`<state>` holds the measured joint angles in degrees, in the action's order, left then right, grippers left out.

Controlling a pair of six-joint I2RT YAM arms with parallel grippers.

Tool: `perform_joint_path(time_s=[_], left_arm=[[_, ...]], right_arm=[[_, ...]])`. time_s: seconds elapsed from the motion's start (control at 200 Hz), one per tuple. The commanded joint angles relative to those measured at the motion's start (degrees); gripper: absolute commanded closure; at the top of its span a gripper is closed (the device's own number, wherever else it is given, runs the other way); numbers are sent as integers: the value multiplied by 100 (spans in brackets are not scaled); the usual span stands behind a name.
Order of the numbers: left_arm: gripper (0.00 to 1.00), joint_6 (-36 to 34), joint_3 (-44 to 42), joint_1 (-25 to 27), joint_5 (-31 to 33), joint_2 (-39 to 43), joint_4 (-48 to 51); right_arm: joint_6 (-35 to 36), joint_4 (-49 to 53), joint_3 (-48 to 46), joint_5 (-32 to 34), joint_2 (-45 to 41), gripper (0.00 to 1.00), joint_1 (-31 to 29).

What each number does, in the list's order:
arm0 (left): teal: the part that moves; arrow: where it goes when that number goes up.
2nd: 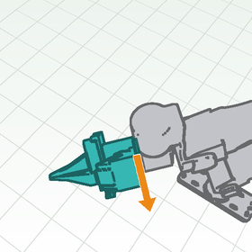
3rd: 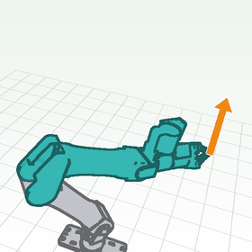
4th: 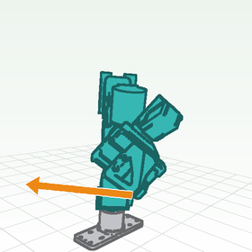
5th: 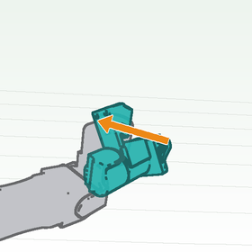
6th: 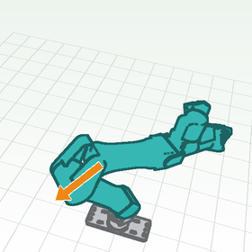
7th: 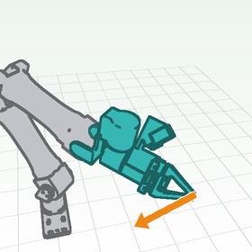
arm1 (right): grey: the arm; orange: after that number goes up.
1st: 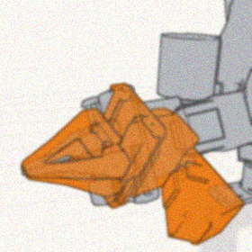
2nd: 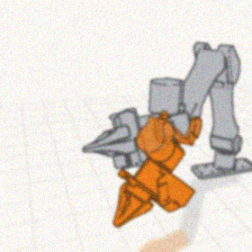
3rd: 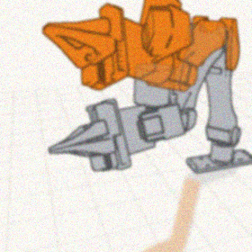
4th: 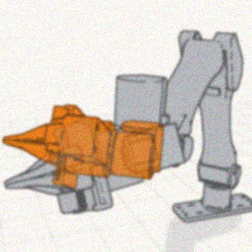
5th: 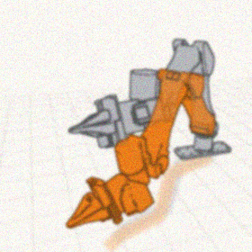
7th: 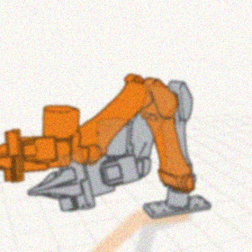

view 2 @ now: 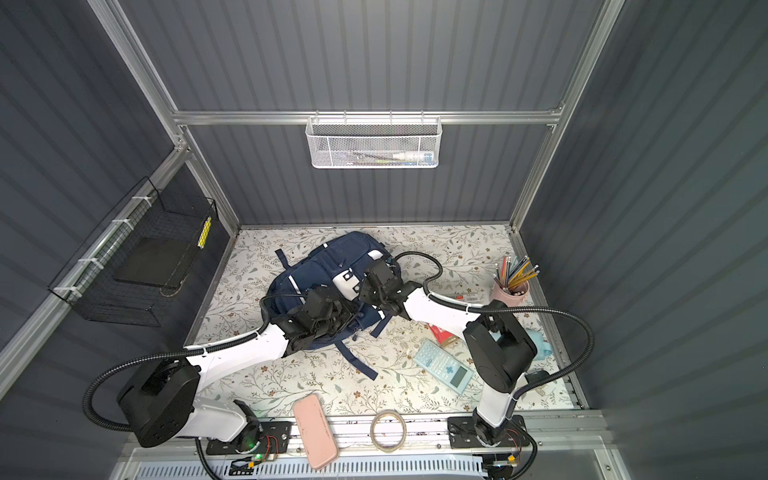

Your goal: Pack the student bag

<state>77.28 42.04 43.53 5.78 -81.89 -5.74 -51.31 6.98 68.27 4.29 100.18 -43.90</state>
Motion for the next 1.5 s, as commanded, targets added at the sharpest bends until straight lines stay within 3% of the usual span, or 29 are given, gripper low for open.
perform_joint_path(time_s=[0.0,0.11,0.195,0.255,0.31,0.35,0.49,0.555,0.655,0.71,0.765,0.971,1.206,1.321,1.496], left_arm=[[57,634,-295,41,-118,-77,-428],[52,693,-310,265,236,50,5],[54,736,-366,294,231,-85,-139],[58,804,-444,291,75,-249,-584],[74,824,-387,319,-93,-432,-757],[77,807,-266,350,-121,-542,-618],[59,683,-197,367,188,-653,-437],[59,681,-224,357,321,-653,-472],[76,640,-159,358,299,-724,-427],[95,597,-156,358,330,-662,-335],[100,503,-158,356,428,-512,-97],[100,243,-287,349,720,146,450],[100,241,-728,163,591,419,499],[86,134,-790,138,512,417,271],[79,-168,-580,120,478,149,257]], right_arm=[[86,-39,125,-138,-201,100,-163],[113,-4,86,-40,-244,100,-163],[130,-30,107,-41,-245,100,-185],[167,26,178,-10,-211,100,-228],[183,65,204,19,-175,100,-250],[167,58,181,19,-175,100,-251],[137,-66,32,38,-265,100,-293],[147,-82,8,27,-271,100,-328],[135,-127,-67,23,-271,100,-374],[142,-136,-126,53,-293,100,-361],[156,-127,-193,55,-338,100,-303],[345,-10,-460,139,-591,100,-27],[524,8,-796,176,-904,100,322],[575,-6,-839,112,-974,100,467],[765,-3,-612,-218,-882,100,436]])
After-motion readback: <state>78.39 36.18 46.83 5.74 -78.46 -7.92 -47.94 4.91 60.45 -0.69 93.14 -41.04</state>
